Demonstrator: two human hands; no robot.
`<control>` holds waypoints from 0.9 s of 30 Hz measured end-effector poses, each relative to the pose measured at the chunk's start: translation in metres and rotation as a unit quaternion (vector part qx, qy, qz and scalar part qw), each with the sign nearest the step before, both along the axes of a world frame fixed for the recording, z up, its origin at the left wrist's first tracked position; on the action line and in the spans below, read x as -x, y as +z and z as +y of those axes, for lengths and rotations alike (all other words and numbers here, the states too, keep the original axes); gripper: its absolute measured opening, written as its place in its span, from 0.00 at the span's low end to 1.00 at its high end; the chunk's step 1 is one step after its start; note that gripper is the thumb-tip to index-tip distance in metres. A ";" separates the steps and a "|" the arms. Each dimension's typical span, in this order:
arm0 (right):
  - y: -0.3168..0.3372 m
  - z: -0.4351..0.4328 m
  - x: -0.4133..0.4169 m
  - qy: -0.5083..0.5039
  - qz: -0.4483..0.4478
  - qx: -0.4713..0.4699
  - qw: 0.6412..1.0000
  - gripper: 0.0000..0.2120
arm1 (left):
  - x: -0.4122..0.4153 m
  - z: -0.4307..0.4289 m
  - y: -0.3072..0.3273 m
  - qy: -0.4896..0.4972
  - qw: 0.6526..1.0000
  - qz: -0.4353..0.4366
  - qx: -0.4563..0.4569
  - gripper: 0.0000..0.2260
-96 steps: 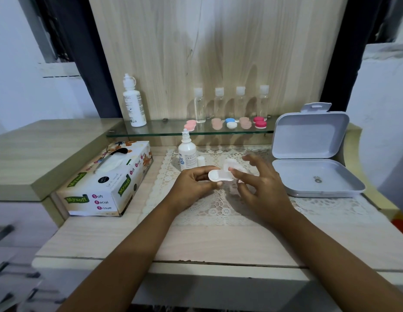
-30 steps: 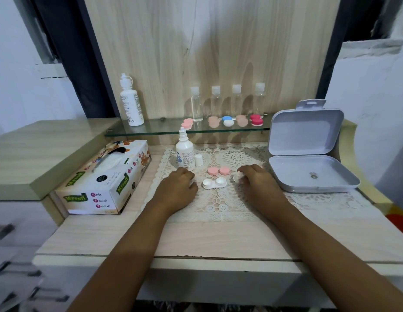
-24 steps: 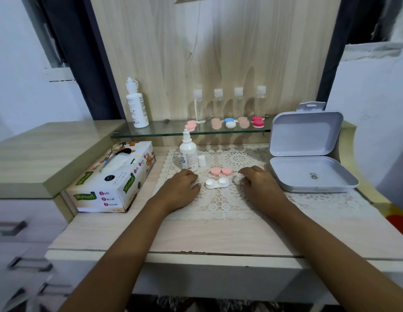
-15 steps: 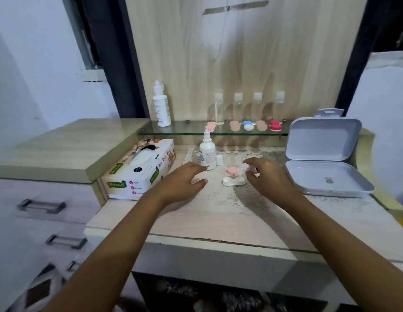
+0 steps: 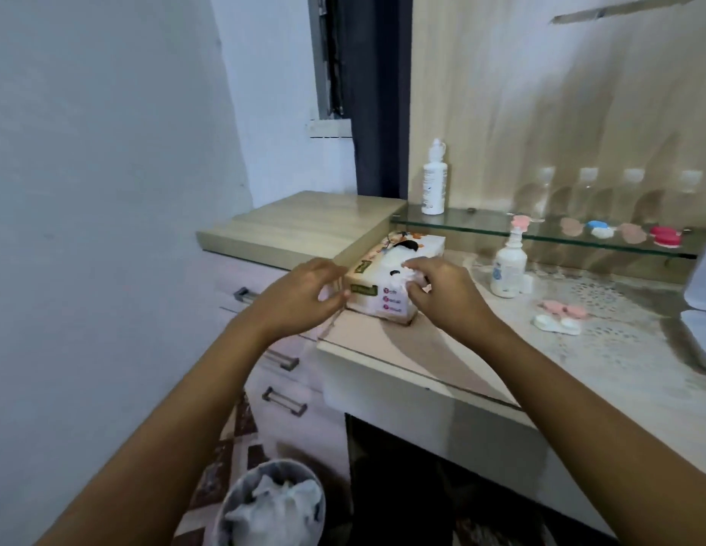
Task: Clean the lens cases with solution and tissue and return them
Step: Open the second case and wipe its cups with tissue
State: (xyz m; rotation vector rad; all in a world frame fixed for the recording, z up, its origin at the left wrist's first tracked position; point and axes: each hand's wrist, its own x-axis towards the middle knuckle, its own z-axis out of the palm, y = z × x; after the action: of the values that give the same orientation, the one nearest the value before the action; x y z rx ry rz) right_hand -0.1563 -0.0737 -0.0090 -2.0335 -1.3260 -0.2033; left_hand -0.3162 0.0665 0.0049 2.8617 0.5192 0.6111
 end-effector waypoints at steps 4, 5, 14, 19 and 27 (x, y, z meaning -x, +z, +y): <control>-0.008 0.054 0.052 0.070 0.010 -0.008 0.997 0.16 | 0.061 0.030 -0.019 0.067 0.998 -0.010 0.016 0.19; -0.012 0.066 0.066 0.089 0.021 -0.008 0.996 0.16 | 0.075 0.038 -0.026 0.082 0.996 -0.007 0.021 0.19; -0.089 0.153 0.163 0.222 0.074 0.056 0.971 0.15 | 0.165 0.087 -0.119 0.202 0.972 0.045 0.114 0.19; -0.159 0.176 0.180 0.234 0.127 0.145 0.953 0.16 | 0.189 0.101 -0.198 0.236 0.953 0.077 0.174 0.19; -0.278 0.185 0.170 0.184 0.193 0.303 0.915 0.18 | 0.193 0.098 -0.314 0.241 0.919 0.146 0.278 0.20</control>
State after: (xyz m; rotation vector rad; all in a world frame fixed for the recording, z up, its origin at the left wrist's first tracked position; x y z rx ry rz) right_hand -0.3259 0.1111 -0.2871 -2.0851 -1.5978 0.8366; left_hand -0.5091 0.1643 -0.3088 2.2796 1.2406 0.0557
